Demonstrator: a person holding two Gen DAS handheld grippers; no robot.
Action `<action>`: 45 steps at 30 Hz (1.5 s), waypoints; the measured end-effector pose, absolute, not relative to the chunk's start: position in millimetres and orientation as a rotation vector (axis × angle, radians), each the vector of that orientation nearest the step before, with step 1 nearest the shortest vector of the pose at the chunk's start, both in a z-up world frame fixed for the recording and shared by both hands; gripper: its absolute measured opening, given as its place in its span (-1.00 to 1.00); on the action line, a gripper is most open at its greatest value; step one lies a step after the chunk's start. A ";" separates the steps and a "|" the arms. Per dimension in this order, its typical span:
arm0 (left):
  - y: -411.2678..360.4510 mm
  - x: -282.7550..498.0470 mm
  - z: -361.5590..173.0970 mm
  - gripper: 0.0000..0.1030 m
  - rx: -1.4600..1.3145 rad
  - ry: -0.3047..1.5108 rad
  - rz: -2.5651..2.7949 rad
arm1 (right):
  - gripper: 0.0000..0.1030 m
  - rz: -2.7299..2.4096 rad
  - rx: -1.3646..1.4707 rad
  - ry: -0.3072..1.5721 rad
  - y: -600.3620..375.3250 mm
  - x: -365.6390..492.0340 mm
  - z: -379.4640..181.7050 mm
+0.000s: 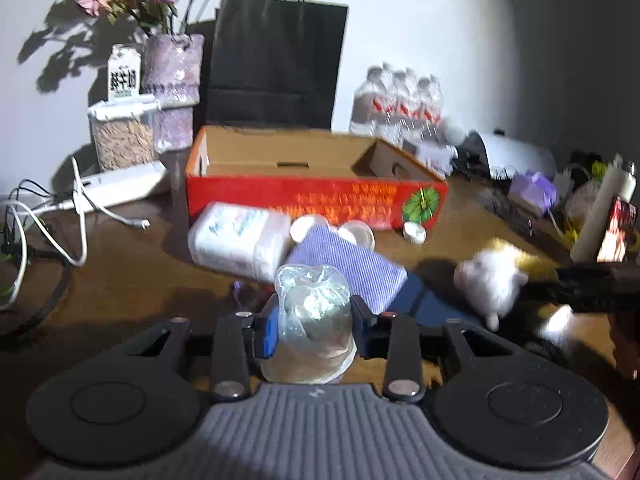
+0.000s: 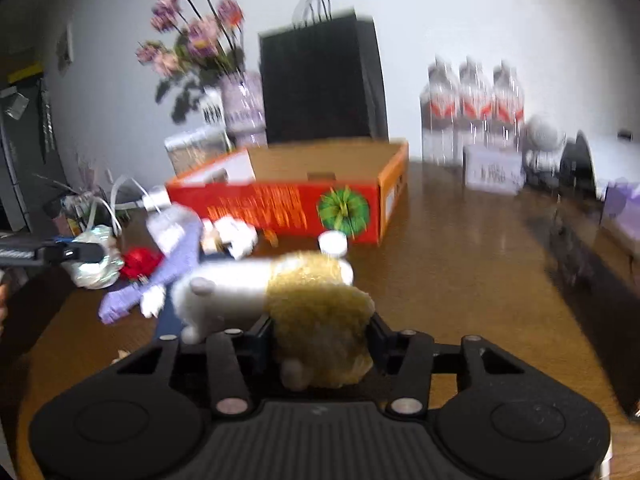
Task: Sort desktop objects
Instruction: 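Carry the plastic bag with the left tool while the right carries the plush toy toward the box, then open the left tool over the box while the right releases the plush toy inside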
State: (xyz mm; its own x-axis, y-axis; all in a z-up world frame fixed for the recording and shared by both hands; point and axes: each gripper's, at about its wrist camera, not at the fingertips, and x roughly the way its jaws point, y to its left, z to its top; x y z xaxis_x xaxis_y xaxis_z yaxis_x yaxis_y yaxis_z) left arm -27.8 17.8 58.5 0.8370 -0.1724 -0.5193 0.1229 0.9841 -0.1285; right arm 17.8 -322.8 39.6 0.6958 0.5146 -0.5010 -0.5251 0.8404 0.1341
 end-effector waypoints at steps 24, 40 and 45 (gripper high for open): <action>42.8 307.3 97.3 -0.31 -0.031 0.720 0.018 | -0.11 0.151 -0.049 0.774 -153.4 332.8 82.2; 43.1 295.9 108.6 0.62 0.022 0.753 -0.009 | 0.34 0.160 -0.100 0.746 -159.4 308.1 99.1; 42.3 226.0 139.5 0.97 0.016 0.658 -0.043 | 0.57 0.275 -0.084 0.662 -188.3 227.3 126.1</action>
